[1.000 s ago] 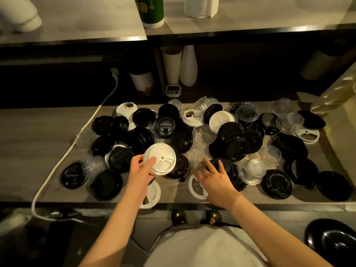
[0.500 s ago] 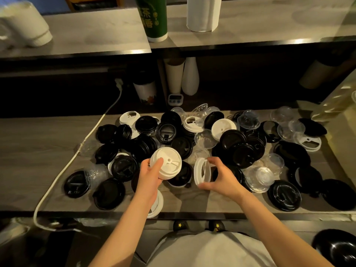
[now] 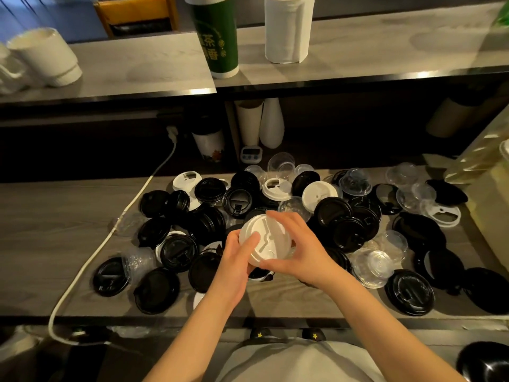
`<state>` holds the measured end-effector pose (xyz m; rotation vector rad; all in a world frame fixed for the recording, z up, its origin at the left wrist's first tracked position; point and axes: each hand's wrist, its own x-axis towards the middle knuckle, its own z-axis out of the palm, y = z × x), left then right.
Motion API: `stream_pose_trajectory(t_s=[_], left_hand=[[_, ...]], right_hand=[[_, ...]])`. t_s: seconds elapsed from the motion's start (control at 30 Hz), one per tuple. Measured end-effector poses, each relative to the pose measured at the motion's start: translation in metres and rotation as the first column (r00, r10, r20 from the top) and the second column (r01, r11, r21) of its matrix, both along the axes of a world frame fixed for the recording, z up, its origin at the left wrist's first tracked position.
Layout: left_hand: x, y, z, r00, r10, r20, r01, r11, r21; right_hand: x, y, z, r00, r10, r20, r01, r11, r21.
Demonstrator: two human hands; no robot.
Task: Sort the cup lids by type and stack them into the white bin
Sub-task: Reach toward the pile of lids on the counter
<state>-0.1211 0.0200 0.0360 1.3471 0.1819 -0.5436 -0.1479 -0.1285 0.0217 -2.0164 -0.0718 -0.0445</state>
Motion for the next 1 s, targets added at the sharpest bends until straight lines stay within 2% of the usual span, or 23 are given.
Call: stream_pose_trajectory(t_s=[0.1,0.23,0.3,0.4,0.5,0.57,0.63,0.73,0.8,1.0], left_hand=[[0.001,0.006,-0.001,0.998,-0.060,0.032,0.059,0.998,0.025],[0.003,0.003,-0.008,0.996,-0.088,0.007,0.088,0.996,0.017],[0.004,-0.004,-0.012,0.995,-0.096,-0.028,0.096,0.995,0.016],[0.008,-0.018,-0.021,0.995,-0.072,-0.069,0.074,0.997,0.031],[0.012,-0.031,-0.028,0.994,-0.045,-0.095,0.048,0.998,0.029],[0.013,-0.037,-0.030,0.993,-0.049,-0.105,0.053,0.998,0.040],[0.012,-0.043,-0.031,0.992,-0.062,-0.112,0.068,0.997,0.048],[0.011,-0.047,-0.032,0.992,-0.063,-0.114,0.068,0.997,0.041],[0.011,-0.049,-0.032,0.991,-0.070,-0.111,0.075,0.996,0.042],[0.023,-0.055,-0.031,0.991,-0.109,-0.073,0.111,0.994,0.021]], right_hand=[[-0.001,-0.003,0.001,0.999,0.046,-0.015,-0.046,0.999,-0.012],[-0.010,-0.026,0.006,0.985,0.102,-0.137,-0.103,0.995,0.000],[-0.018,-0.043,0.006,0.981,0.024,-0.190,-0.021,1.000,0.019],[-0.036,-0.069,-0.002,0.947,-0.214,-0.242,0.221,0.975,0.005],[-0.057,-0.095,-0.012,0.871,-0.430,-0.236,0.359,0.887,-0.290],[-0.068,-0.110,-0.020,0.837,-0.476,-0.269,0.290,0.803,-0.520],[-0.076,-0.120,-0.030,0.812,-0.468,-0.348,0.179,0.768,-0.615],[-0.076,-0.123,-0.046,0.782,-0.432,-0.448,0.074,0.779,-0.623],[-0.072,-0.123,-0.053,0.755,-0.449,-0.478,0.074,0.783,-0.618],[-0.074,-0.123,-0.053,0.766,-0.552,-0.330,0.310,0.767,-0.562]])
